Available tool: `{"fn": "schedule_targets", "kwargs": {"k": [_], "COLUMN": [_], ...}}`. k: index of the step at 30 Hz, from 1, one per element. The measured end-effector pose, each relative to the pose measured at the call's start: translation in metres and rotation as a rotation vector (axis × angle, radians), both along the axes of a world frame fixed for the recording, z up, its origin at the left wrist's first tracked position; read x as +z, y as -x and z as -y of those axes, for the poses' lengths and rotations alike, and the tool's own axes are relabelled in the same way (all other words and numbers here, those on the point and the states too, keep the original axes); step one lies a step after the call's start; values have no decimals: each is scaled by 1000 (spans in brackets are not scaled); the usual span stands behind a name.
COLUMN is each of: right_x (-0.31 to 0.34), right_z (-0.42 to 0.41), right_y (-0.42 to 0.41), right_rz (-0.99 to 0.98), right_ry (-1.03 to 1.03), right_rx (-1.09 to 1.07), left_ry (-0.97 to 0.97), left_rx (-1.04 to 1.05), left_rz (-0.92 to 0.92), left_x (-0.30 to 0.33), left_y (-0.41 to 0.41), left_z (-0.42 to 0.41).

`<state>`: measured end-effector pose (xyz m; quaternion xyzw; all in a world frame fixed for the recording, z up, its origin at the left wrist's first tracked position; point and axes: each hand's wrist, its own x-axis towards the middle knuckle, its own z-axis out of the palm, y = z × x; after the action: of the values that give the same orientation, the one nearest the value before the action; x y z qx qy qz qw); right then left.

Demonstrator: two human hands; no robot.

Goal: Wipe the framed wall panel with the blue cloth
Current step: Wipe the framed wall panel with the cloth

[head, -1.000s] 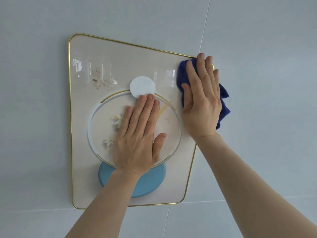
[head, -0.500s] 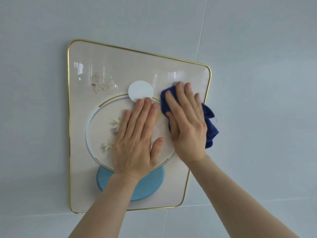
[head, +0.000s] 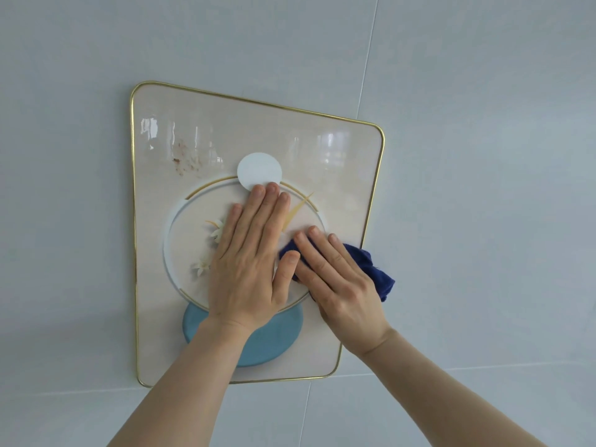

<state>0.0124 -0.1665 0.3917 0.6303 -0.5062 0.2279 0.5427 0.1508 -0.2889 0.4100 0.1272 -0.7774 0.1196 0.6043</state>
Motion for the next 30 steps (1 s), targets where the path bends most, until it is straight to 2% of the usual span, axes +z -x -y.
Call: {"fn": "schedule_targets", "kwargs": {"k": [7, 9, 11, 13, 16, 18, 20, 24, 30], "right_x": [-8, -2, 5, 12, 27, 41, 52, 78, 128], "right_z": [-38, -53, -70, -85, -101, -108, -107, -90, -38], "right_y": [-7, -17, -28, -37, -49, -56, -62, -83, -137], "right_rz": [-231, -218, -6, 428, 1108, 1369, 1514, 1515, 1236], "right_ry": [-94, -128, -157, -140, 88, 195, 246, 272, 341], "right_rx": [-189, -261, -294, -258, -101, -24, 66, 194, 350], "left_ry": [-121, -170, -203, -193, -165, -178, -216, -295, -303], "left_rx": [-85, -109, -120, -113, -80, -58, -29, 88, 173], "left_rz": [98, 129, 137, 112, 46, 13, -4, -82, -100], "left_x": [9, 13, 14, 13, 10, 10, 12, 17, 23], "left_y": [-18, -25, -36, -51, -76, -92, -107, -131, -148], "left_z": [-17, -23, -30, -35, -34, -29, -22, -4, 23]}}
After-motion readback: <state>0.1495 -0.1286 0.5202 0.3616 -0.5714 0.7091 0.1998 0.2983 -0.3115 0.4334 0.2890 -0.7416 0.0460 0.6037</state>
